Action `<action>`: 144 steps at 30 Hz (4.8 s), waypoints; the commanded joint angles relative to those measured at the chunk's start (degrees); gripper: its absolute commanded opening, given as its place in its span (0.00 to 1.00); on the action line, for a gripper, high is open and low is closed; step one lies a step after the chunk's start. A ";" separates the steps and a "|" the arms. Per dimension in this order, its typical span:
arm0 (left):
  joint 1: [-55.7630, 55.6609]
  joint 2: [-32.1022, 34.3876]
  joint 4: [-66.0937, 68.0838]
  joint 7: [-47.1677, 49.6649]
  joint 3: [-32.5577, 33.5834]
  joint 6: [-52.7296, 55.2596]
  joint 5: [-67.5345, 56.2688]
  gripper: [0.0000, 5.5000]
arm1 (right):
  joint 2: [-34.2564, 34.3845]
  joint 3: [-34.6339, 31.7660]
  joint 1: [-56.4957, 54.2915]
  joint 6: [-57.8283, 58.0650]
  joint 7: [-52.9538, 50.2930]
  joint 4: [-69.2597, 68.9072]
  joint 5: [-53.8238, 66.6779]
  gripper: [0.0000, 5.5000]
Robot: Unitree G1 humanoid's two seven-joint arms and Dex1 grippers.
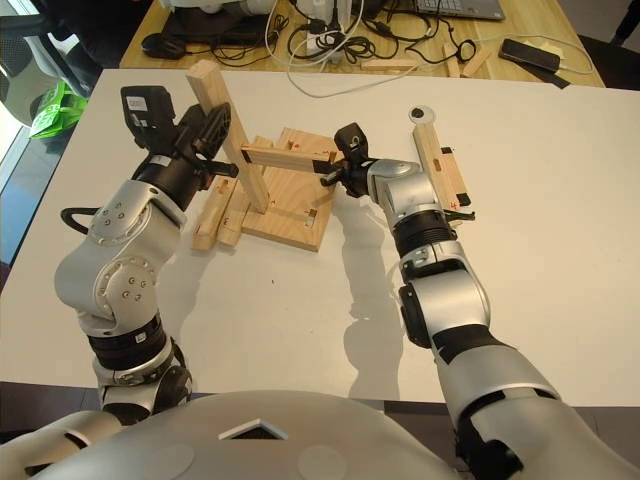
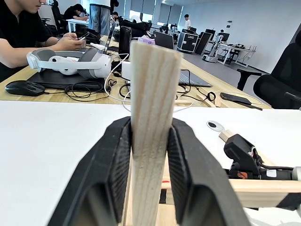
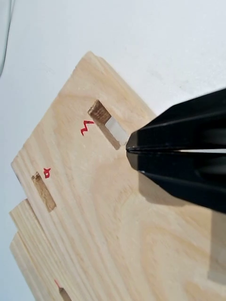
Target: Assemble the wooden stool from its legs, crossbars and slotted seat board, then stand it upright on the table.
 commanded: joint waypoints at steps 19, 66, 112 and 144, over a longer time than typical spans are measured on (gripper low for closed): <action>8.78 9.34 7.25 -2.61 -15.37 -3.99 10.33 0.19 | -0.15 -1.97 0.92 0.37 -4.19 4.02 -1.08 0.00; 5.43 3.61 4.27 0.03 -8.36 -37.32 21.67 0.73 | -2.60 -10.84 -0.50 -14.46 -21.54 1.89 -2.16 0.00; -12.37 21.13 16.50 -3.11 10.34 -3.23 -5.59 0.78 | -17.10 -24.13 26.69 1.43 -22.40 -48.50 2.83 0.00; 2.16 35.93 21.28 -23.81 -14.53 1.55 12.06 0.98 | -2.14 -28.66 30.72 4.10 -34.75 -58.89 7.01 0.00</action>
